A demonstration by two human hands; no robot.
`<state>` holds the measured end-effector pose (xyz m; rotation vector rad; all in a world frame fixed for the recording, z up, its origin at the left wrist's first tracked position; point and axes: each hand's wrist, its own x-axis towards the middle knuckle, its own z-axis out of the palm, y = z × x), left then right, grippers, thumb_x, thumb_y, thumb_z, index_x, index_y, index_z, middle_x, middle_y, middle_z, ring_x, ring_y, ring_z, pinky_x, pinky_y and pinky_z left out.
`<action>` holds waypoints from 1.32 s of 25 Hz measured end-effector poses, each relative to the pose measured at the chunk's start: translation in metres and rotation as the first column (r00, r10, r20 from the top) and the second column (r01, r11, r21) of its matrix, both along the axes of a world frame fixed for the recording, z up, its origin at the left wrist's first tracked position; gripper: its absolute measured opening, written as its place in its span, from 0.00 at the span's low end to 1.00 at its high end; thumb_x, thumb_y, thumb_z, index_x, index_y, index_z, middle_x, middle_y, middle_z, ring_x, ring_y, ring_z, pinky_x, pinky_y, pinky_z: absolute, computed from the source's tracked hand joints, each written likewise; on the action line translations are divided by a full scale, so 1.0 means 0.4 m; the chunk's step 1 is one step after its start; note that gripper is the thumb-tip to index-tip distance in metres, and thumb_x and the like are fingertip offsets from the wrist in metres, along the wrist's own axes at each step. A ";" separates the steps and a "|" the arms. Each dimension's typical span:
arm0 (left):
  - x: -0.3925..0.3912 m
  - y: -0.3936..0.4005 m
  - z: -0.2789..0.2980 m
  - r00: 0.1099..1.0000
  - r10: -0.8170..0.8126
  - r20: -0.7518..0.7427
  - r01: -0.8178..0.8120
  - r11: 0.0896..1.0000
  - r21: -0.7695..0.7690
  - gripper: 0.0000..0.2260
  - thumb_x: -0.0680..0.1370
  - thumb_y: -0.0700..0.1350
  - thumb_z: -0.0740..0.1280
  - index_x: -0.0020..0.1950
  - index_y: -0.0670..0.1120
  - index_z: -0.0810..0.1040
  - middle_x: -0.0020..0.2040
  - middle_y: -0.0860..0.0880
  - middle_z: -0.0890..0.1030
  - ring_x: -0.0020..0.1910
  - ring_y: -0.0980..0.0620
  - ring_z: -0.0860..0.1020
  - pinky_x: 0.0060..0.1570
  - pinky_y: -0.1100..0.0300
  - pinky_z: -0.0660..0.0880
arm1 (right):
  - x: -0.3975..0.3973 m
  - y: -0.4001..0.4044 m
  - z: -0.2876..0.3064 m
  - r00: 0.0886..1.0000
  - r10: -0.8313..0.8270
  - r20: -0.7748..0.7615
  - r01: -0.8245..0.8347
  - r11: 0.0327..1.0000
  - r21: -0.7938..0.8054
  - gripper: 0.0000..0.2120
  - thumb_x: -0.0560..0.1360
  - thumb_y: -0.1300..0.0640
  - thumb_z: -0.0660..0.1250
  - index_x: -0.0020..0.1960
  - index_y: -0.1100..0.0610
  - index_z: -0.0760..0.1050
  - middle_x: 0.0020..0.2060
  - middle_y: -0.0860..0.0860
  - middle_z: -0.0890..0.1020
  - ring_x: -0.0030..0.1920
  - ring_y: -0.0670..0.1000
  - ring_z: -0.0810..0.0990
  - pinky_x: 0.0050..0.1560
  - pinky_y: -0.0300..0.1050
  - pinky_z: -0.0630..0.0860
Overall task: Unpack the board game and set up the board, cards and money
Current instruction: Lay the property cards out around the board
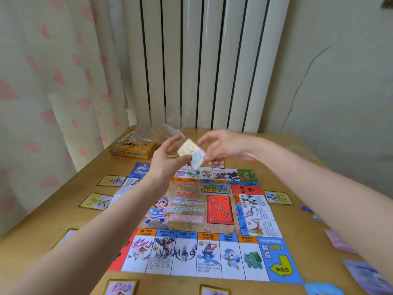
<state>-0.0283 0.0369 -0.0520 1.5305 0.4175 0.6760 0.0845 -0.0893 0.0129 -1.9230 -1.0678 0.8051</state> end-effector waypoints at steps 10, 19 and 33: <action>-0.047 0.019 -0.007 0.985 0.010 -0.172 0.024 0.980 0.197 0.11 0.74 0.35 0.68 0.56 0.41 0.79 0.43 0.47 0.80 0.37 0.54 0.78 0.39 0.67 0.77 | -0.049 0.001 -0.043 0.992 0.074 0.103 -0.071 0.997 -0.027 0.32 0.71 0.72 0.67 0.70 0.52 0.64 0.31 0.53 0.82 0.29 0.46 0.79 0.31 0.34 0.75; -0.200 -0.035 0.027 0.948 -0.125 -0.292 0.172 0.975 0.142 0.04 0.74 0.37 0.69 0.41 0.44 0.81 0.32 0.50 0.81 0.32 0.57 0.78 0.35 0.71 0.77 | -0.134 -0.115 -0.032 0.999 0.041 0.026 -0.040 0.998 -0.055 0.24 0.72 0.69 0.68 0.63 0.54 0.70 0.31 0.51 0.81 0.32 0.47 0.78 0.34 0.36 0.75; -0.348 -0.279 -0.013 0.789 -0.250 -0.562 0.589 0.570 0.573 0.05 0.72 0.46 0.73 0.46 0.51 0.79 0.40 0.58 0.80 0.40 0.63 0.77 0.44 0.67 0.73 | -0.285 -0.358 -0.098 0.993 -0.119 -0.015 0.120 0.989 0.089 0.11 0.70 0.73 0.67 0.44 0.57 0.76 0.36 0.53 0.78 0.34 0.47 0.76 0.31 0.33 0.73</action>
